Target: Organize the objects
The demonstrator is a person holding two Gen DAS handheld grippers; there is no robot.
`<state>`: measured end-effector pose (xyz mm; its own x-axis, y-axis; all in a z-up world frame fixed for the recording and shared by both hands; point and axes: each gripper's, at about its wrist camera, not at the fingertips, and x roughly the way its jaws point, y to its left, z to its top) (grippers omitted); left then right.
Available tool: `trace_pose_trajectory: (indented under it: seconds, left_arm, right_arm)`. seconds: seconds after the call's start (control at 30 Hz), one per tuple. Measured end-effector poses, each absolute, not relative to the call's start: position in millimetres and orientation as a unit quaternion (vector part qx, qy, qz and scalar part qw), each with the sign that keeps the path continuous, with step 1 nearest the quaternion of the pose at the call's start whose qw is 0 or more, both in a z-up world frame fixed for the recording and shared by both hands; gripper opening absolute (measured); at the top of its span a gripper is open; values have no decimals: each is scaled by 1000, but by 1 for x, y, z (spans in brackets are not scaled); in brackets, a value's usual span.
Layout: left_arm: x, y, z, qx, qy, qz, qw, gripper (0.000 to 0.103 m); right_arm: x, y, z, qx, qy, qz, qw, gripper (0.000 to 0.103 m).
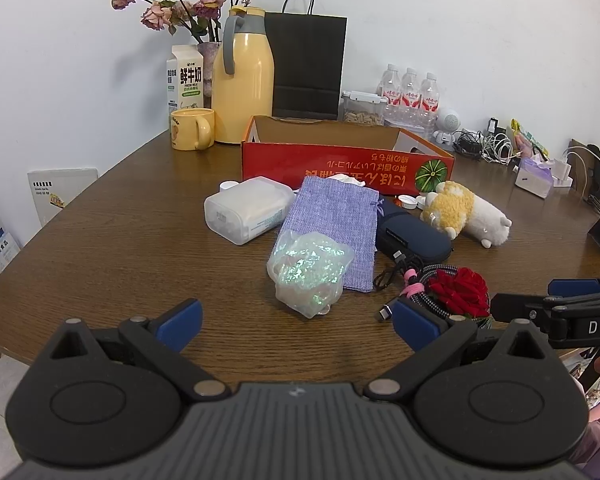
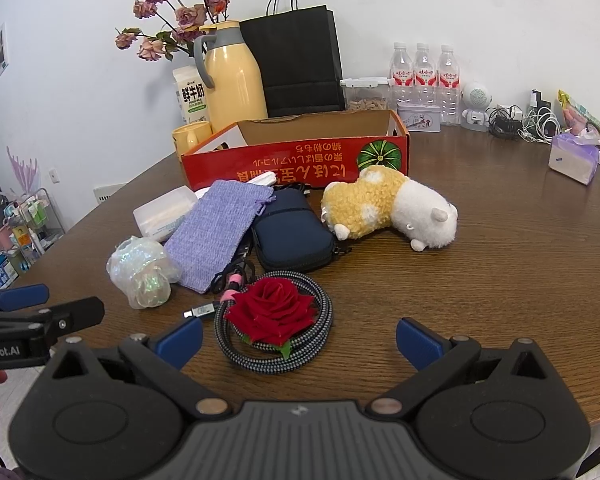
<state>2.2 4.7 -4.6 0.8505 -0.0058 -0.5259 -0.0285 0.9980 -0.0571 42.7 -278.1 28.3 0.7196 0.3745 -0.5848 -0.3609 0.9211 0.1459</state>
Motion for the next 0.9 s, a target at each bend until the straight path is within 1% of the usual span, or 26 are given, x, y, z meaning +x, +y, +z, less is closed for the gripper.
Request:
trace_pose_trajectory:
  seconds: [0.9]
  left_arm:
    - [2, 5, -11, -37, 281, 8, 959, 103]
  right_arm:
    - [46, -276, 25, 7, 323, 199, 925, 103]
